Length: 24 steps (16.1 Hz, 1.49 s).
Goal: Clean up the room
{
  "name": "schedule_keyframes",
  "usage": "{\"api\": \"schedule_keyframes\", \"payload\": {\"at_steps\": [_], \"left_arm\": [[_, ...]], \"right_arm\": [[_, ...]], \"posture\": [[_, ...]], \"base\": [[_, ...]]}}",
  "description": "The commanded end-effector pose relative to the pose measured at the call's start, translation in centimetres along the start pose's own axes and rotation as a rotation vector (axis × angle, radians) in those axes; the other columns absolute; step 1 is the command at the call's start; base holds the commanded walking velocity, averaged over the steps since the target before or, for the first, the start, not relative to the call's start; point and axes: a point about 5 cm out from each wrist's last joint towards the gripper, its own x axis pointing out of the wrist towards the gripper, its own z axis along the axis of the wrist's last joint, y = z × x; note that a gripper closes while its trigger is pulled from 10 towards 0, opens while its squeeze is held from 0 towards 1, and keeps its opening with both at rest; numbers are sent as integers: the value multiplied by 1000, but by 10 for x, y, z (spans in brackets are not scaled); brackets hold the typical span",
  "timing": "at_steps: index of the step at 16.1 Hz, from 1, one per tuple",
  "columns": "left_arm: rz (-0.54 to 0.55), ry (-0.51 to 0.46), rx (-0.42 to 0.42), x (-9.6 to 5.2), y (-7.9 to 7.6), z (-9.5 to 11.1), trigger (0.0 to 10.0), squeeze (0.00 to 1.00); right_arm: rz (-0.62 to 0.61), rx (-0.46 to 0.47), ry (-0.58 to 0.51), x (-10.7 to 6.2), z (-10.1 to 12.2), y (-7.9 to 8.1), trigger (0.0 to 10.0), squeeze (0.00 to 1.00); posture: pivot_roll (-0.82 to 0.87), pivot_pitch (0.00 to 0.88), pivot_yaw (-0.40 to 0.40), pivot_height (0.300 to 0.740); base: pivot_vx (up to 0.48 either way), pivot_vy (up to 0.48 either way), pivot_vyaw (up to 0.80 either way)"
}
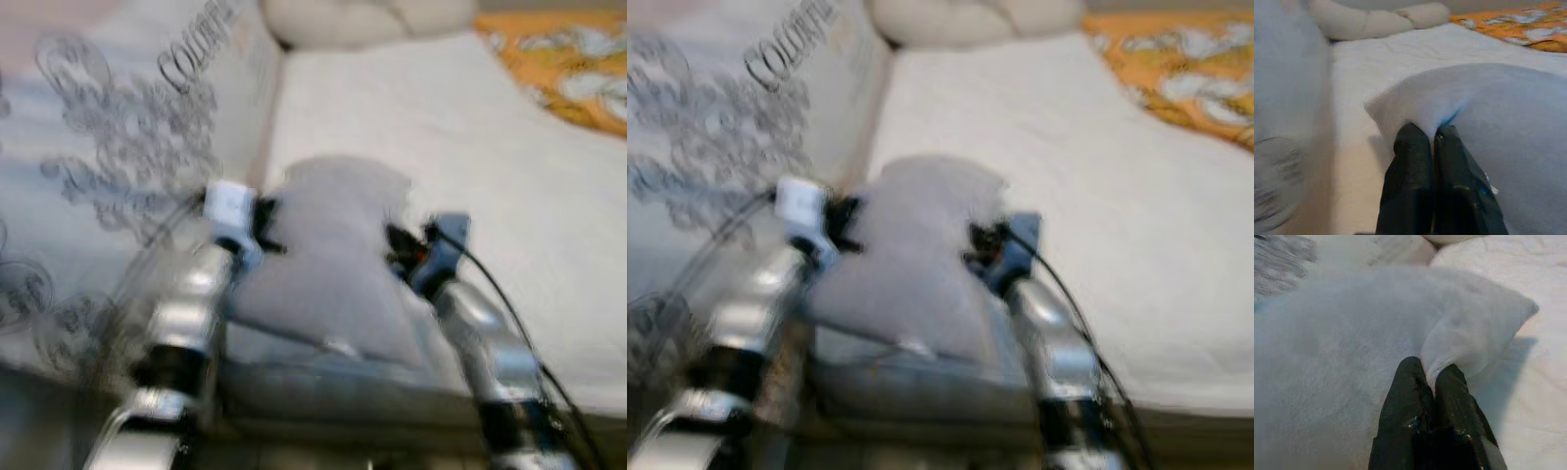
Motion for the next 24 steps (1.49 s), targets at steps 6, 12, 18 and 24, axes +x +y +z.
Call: {"api": "schedule_keyframes", "payload": {"at_steps": [6, 12, 18, 24], "left_arm": [[40, -37, 38, -3, 15, 10, 10000, 0], [9, -20, 125, -1, 14, 8, 10000, 0], [-9, -14, 216, 12, 13, 13, 10000, 0], [47, -59, 441, 30, 32, 45, 10000, 0]], "right_arm": [[75, 21, -16, 3, 6, 15, 10000, 0], [10, 42, 11, 2, 1, 5, 10000, 0], [-91, 55, -7, 3, 1, -11, 10000, 1000], [-53, -77, -11, 1, 3, -20, 10000, 1000]], "posture": [[16, 0, 94, 740], [10, 0, 97, 740], [0, 0, 98, 740], [-2, 0, 92, 740]], "base": [[279, 0, 0], [0, 0, 0], [0, 0, 0], [0, 0, 0]]}}
